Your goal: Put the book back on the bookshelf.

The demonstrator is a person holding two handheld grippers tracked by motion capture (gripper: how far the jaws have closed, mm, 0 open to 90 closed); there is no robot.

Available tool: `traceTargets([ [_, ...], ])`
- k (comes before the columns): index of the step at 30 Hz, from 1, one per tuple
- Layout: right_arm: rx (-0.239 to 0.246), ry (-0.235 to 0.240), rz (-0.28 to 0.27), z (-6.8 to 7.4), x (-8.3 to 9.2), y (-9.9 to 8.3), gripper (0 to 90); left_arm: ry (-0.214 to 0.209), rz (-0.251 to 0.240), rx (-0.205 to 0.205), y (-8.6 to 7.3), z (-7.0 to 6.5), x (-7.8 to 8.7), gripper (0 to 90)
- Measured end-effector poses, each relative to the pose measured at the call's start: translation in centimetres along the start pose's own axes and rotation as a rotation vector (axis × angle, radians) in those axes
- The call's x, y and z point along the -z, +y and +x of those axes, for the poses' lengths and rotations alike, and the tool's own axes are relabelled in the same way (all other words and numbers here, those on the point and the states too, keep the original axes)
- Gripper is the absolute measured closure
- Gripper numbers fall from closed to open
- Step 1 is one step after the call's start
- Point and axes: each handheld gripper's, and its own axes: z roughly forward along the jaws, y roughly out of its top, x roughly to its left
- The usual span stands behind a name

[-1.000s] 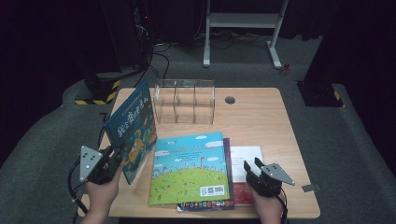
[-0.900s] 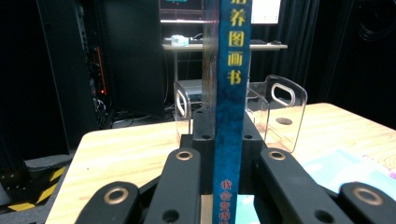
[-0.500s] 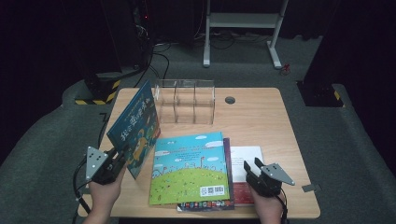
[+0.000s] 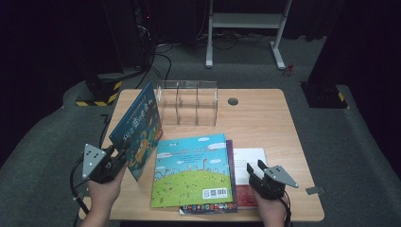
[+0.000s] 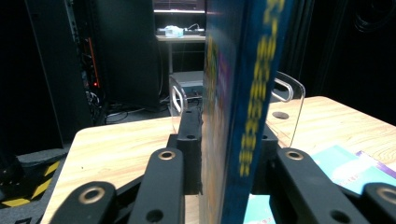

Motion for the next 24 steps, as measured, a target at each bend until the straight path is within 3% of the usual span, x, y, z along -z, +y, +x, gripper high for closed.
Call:
traceTargets([
  [9, 0.004, 0.002, 0.001, 0.0, 0.0, 0.0, 53.3, -0.025, -0.016, 0.003, 1.2, 0.6, 0.2, 66.1],
  [15, 0.005, 0.001, 0.006, 0.0, -0.1, 0.0, 53.3, -0.015, -0.033, -0.021, 1.9, 0.8, 0.6, 79.7],
  [19, 0.003, 0.002, 0.007, 0.0, -0.1, 0.0, 53.2, -0.026, -0.037, -0.045, 1.8, 0.9, 0.6, 80.3],
  [24, 0.003, 0.004, 0.007, 0.0, -0.1, 0.0, 53.1, -0.024, -0.024, -0.033, 2.0, 0.9, 0.6, 81.2],
])
